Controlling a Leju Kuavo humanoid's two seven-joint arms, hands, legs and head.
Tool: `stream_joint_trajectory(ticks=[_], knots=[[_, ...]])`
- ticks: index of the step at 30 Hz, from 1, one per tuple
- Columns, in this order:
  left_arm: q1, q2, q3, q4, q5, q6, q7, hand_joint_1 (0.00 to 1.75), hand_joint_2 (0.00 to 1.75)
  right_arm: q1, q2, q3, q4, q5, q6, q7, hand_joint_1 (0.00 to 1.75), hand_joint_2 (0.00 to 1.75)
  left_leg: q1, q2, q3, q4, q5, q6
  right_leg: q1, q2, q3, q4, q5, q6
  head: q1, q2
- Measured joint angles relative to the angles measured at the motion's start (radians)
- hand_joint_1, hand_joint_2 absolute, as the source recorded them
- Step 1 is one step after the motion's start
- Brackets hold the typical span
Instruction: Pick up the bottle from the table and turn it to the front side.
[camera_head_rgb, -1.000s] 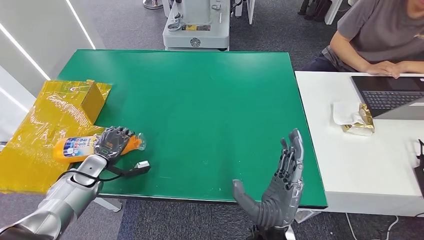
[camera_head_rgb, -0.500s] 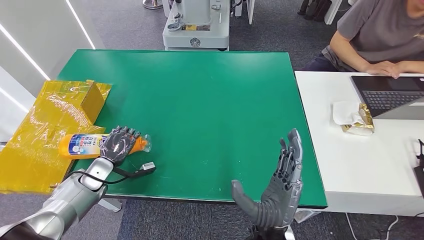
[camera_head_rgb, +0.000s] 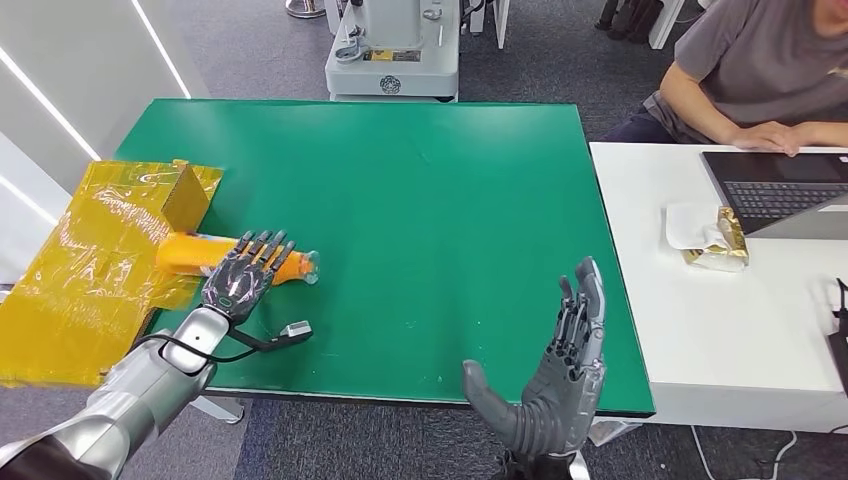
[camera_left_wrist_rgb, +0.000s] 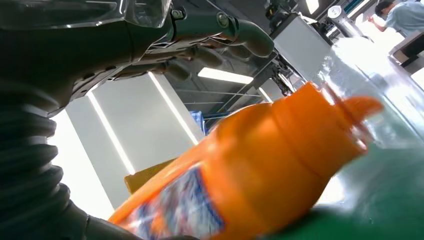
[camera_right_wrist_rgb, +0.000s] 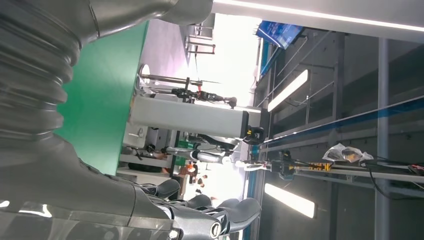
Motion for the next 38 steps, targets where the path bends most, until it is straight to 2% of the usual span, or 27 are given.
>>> stream_joint_trajectory(ticks=[10,13,16,18,22,23,25,27,31,35,38], knots=[[-0.003,0.002,0.003,-0.012,0.002,0.0,-0.02,0.0,1.75,0.0,0.0,0.0,0.0,-0.001,0.0,0.0,0.0,1.75,0.0,0.0,0.0,0.0,0.0,0.0,0.0,0.0,0.0,0.0,0.0,0.0,0.0,0.0],[0.022,0.007,0.035,-0.101,0.003,0.001,-0.018,0.0,1.75,0.0,0.0,-0.001,0.0,0.0,0.0,0.0,0.0,1.75,0.0,0.0,0.0,0.0,0.0,0.0,0.0,0.0,0.0,0.0,0.0,0.0,0.0,0.0],[0.076,0.004,0.135,-0.268,0.0,0.004,-0.057,0.0,1.75,0.001,0.0,-0.001,0.002,0.0,0.0,0.0,0.0,1.75,0.0,0.0,0.0,0.0,0.0,0.0,0.0,0.0,0.0,0.0,0.0,0.0,0.0,0.0],[0.123,-0.022,0.252,-0.414,0.014,0.005,-0.175,0.0,1.75,0.0,0.0,-0.001,0.005,-0.004,0.0,0.0,0.0,1.75,-0.001,0.001,0.0,0.0,-0.001,0.0,-0.001,0.001,0.0,-0.001,0.0,0.0,0.0,0.0],[0.191,-0.148,0.588,-0.704,0.16,0.012,-0.65,0.0,1.75,-0.007,0.0,0.003,0.016,-0.021,0.0,0.0,0.0,1.75,-0.001,0.003,0.0,0.001,-0.002,-0.001,-0.001,0.003,0.0,-0.001,0.0,0.0,0.001,0.0],[0.201,-0.18,0.659,-0.761,0.219,0.013,-0.722,0.0,1.75,-0.01,0.0,0.005,0.02,-0.025,0.001,0.0,0.0,1.75,-0.001,0.005,0.001,0.001,-0.003,-0.001,-0.001,0.005,0.0,-0.001,0.0,0.0,0.0,0.0],[0.221,-0.234,0.738,-0.867,0.386,0.014,-0.752,0.0,1.75,-0.018,0.0,0.009,0.028,-0.032,0.002,0.0,0.0,1.75,-0.001,0.007,0.002,0.001,-0.004,0.0,-0.001,0.007,0.0,-0.001,0.0,0.0,0.0,0.0],[0.238,-0.283,0.758,-0.965,0.568,0.014,-0.731,0.0,1.75,-0.026,0.0,0.013,0.038,-0.038,0.003,0.0,0.0,1.75,0.0,0.005,0.002,0.001,-0.004,0.0,-0.001,0.004,0.001,-0.001,0.0,0.001,0.0,0.0],[0.264,-0.359,0.737,-1.093,0.835,0.012,-0.723,0.0,1.75,-0.035,0.0,0.018,0.051,-0.037,0.004,0.0,0.0,1.75,0.0,0.002,0.002,0.0,-0.004,0.0,-0.001,0.002,0.003,-0.001,-0.001,0.001,0.0,0.0],[0.293,-0.396,0.681,-1.169,1.064,0.01,-0.721,0.0,1.75,-0.036,0.001,0.018,0.061,-0.036,0.005,0.0,0.0,1.75,0.0,0.002,0.002,0.0,-0.004,0.0,-0.001,0.001,0.003,-0.001,-0.001,0.001,0.0,0.0],[0.329,-0.407,0.62,-1.214,1.296,-0.002,-0.721,0.0,1.75,-0.037,0.001,0.019,0.066,-0.035,0.015,0.0,0.0,1.75,-0.001,0.002,0.002,0.0,-0.004,0.001,-0.001,0.002,0.003,-0.001,-0.001,0.001,0.0,0.0]])
